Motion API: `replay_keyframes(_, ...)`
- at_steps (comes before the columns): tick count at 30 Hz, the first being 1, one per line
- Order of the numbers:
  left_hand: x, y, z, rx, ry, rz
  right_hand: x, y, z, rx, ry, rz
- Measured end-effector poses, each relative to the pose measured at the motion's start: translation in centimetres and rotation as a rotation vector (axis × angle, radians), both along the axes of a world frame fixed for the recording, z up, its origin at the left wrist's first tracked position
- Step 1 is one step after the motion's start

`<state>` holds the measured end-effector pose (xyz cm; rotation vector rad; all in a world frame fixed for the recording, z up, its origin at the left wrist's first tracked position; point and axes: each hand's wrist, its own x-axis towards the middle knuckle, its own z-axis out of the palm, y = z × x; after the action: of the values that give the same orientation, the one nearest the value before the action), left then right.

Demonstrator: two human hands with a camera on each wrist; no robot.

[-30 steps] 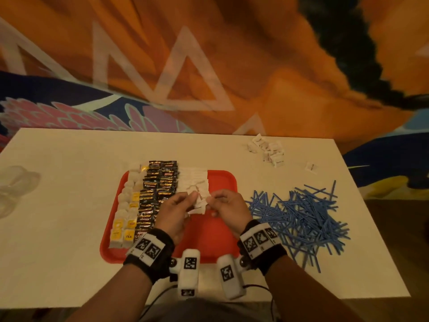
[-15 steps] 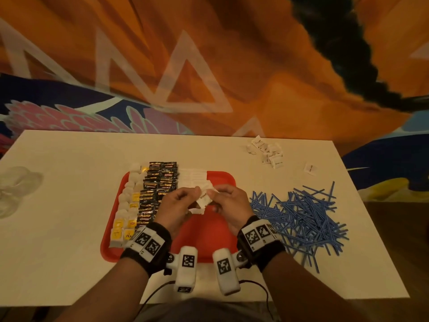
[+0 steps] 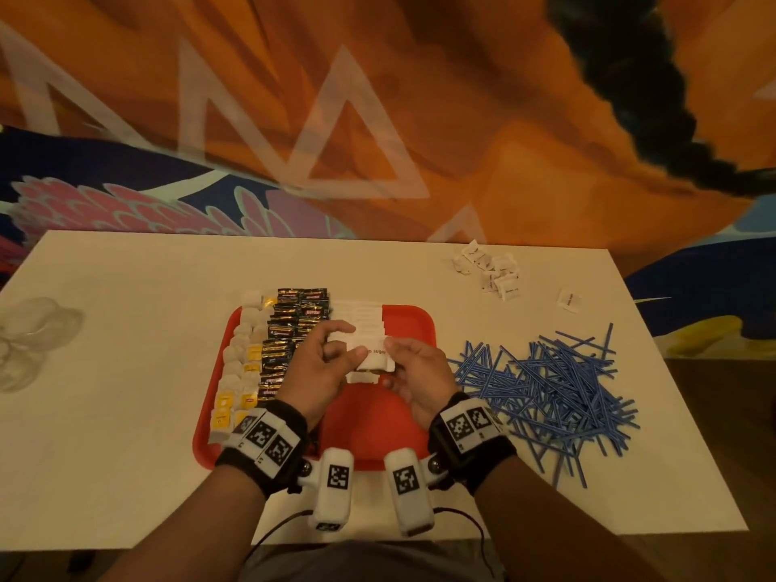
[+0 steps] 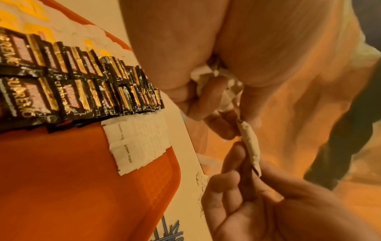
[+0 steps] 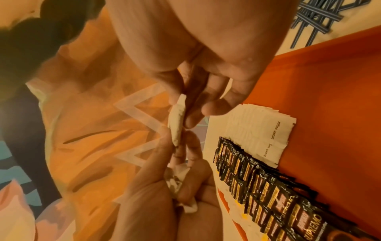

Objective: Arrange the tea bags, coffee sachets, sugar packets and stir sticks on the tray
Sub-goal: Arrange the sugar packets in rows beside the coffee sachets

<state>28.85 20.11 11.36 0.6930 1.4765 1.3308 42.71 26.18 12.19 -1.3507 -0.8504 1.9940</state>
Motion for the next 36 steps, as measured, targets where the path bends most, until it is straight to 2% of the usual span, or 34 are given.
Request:
replay_keyframes(3,-0.1,0.0,0.3,0.069,0.054,-0.004,-0.5,-0.2,-0.3,0.045,-0.04,-0.038)
replay_keyframes(6,-0.4,0.1,0.5,0.091,0.183,-0.01,-0.4,-0.4,-0.6,0.255,-0.128,-0.056)
replay_keyframes(8,-1.0,0.1,0.3,0.077,0.231,-0.013,0.0,-0.5,-0.8,0.438,-0.189,0.039)
replay_keyframes(10,-1.7,0.1,-0.1,0.059,0.241,-0.025,0.0,-0.8,-0.7,0.516,-0.196,0.146)
replay_keyframes(12,-2.2,0.2,-0.6,0.05,0.24,-0.029,-0.3,-0.9,-1.0,0.493,-0.195,0.18)
replay_keyframes(16,-3.1,0.4,-1.5,0.019,0.243,-0.005,-1.5,-0.5,-1.9,0.392,-0.157,0.117)
replay_keyframes(19,-3.8,0.4,-2.2,-0.002,0.265,-0.011,-2.0,-0.1,-2.7,0.218,-0.125,0.099)
replay_keyframes(21,-4.3,0.2,-2.5,-0.016,0.289,-0.025,-2.4,0.3,-3.5,0.143,-0.146,0.156)
replay_keyframes(25,-5.5,-0.1,-3.4,-0.071,0.372,-0.03,-3.1,1.2,-5.6,0.187,-0.32,0.219)
replay_keyframes(31,-8.2,-1.7,-4.6,-0.172,0.272,0.083,-1.9,2.1,-10.7,0.224,-0.646,0.333)
replay_keyframes(36,-10.0,-3.8,-5.4,-0.269,0.16,0.195,-3.5,1.2,-13.7,0.153,-0.698,0.324)
